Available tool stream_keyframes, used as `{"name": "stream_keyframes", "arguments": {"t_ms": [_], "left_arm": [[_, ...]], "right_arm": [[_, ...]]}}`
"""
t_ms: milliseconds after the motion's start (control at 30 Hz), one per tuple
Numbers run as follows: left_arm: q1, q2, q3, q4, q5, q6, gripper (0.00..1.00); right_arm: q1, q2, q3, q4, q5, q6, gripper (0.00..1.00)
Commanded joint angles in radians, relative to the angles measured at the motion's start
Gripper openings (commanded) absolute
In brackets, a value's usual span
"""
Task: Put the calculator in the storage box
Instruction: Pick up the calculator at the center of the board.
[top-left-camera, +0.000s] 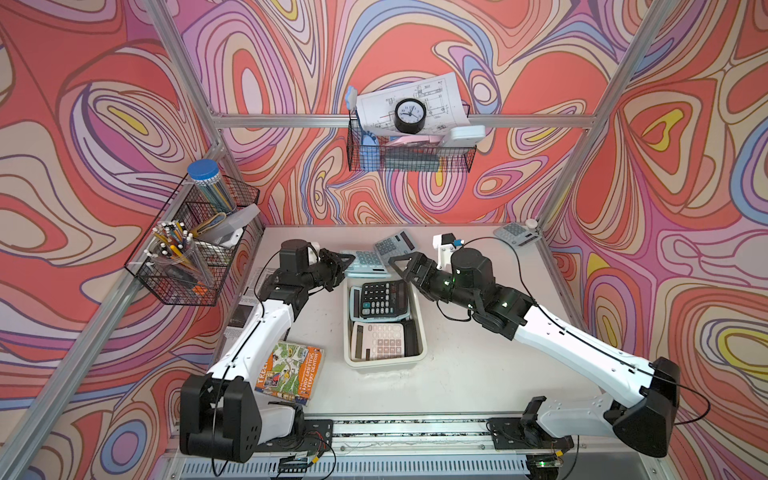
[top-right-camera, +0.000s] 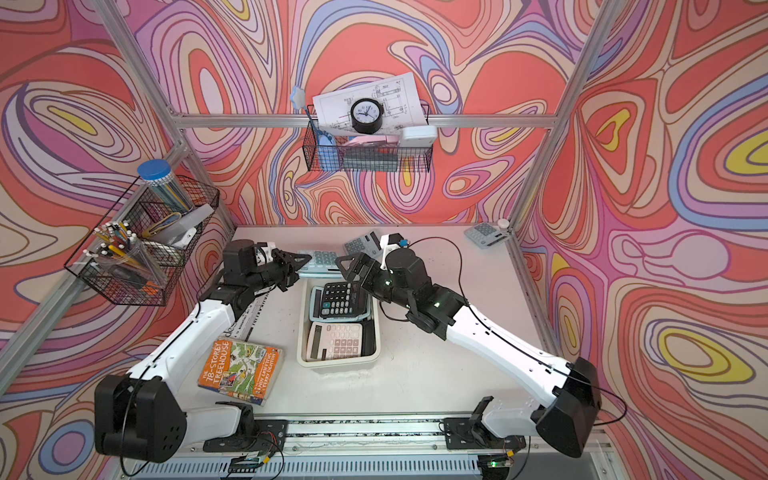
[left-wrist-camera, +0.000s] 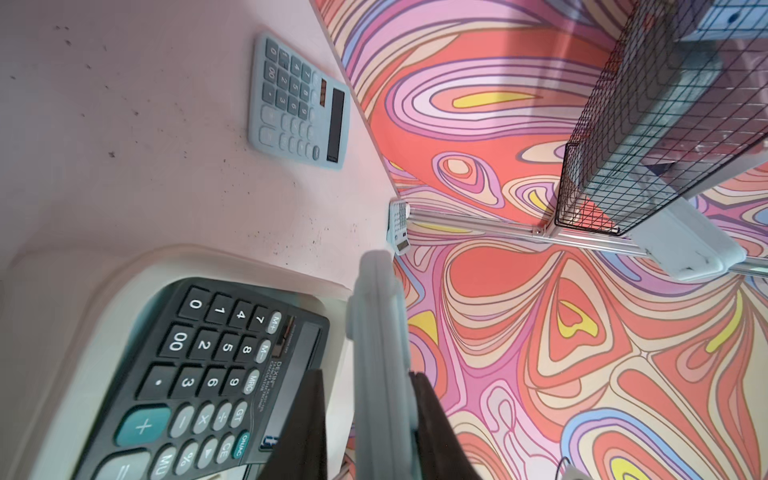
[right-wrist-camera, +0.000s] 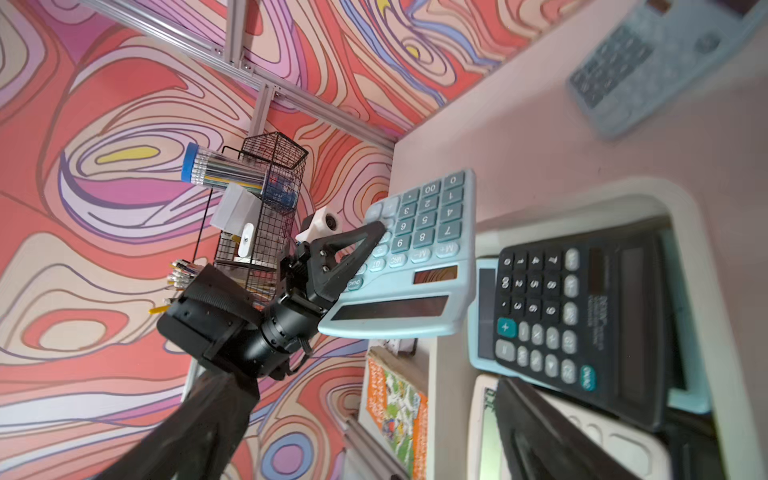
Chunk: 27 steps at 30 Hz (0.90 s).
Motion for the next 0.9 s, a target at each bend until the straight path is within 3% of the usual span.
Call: {"name": "stream_keyframes", "arguments": {"t_ms": [0,100,200,367,667,867], "left_arm": [[-0.024,-0.074,-0.049,0.134,-0.145,0.01,0.2],[-0.046,-0.11,-0.071,0.136,-0.197,0.037,0.21],[-0.058,-0.126,-0.098,0.16,-0.224,0.038,0.2],[-0.072,-0.148,-0.147,0.227,-0.257,0.039,0.19],[-0.089,-0.142,-0.189,0.294,-0.268,0.033,0.19],[-0.094,-0.143,-0.201,0.334,-0.276,0.023,0.21]], "right_arm": [[-0.008,0.068,0.003,0.124,-0.147,0.295,0.98],[-0.008,0.136,0.003,0.217,-0.207,0.398,0.98],[-0.008,0.206,0.008,0.278,-0.264,0.488,0.91],[-0.006,0.247,-0.002,0.327,-0.253,0.554,0.69],[-0.006,0.279,0.003,0.328,-0.238,0.585,0.43],[0.001,0.303,0.026,0.305,-0.243,0.589,0.42]]}}
